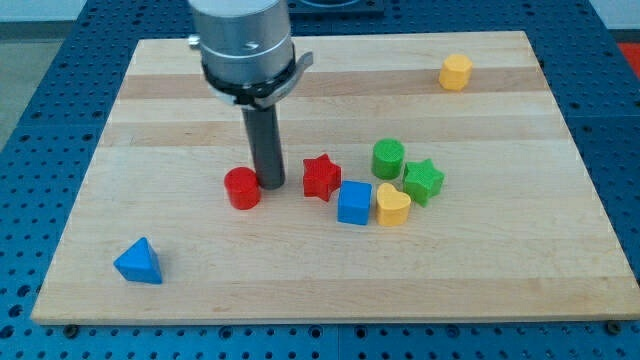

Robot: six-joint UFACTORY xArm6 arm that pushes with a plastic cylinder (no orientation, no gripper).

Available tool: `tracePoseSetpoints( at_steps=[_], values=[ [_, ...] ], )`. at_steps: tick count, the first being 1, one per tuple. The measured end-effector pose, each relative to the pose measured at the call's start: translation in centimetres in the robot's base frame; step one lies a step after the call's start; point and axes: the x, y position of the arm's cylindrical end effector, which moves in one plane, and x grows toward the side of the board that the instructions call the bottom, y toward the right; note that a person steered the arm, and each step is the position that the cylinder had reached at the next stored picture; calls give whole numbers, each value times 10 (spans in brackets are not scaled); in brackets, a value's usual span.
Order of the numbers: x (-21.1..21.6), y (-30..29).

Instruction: Slide the red circle diagonal to the bottom left of the red star

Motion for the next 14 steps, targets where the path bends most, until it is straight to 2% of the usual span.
tracePoseSetpoints(
  at_steps=[2, 3, 5, 6, 7, 9, 10, 11, 14],
  values=[
    [19, -18],
    [-41, -15],
    [-26, -86],
    [-9, -90],
    [17, -90],
    [39, -90],
    [-10, -87],
    [1, -48],
    [16, -48]
  ],
)
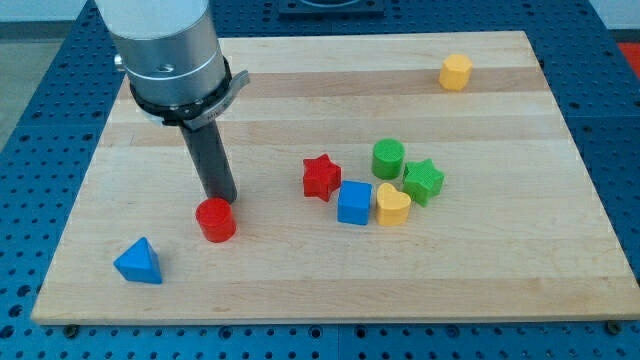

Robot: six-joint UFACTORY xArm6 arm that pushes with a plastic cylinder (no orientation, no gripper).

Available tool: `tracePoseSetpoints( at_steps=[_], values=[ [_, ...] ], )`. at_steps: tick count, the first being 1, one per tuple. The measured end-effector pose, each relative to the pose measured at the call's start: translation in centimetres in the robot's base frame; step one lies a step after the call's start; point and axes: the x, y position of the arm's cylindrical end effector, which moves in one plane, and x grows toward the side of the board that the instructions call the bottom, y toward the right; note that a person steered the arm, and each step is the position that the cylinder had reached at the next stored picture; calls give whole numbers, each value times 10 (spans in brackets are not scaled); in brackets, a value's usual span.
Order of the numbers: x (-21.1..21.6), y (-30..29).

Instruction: Slide the red circle diagonal to the bottom left of the red star

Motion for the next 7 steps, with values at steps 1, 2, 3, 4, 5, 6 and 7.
tracePoseSetpoints(
  at_steps=[1, 2, 3, 4, 5, 6, 7],
  values=[
    [0, 0],
    [7, 0],
    [-17, 17],
    [-21, 30],
    [10, 25],
    [14, 19],
    [14, 17]
  ],
)
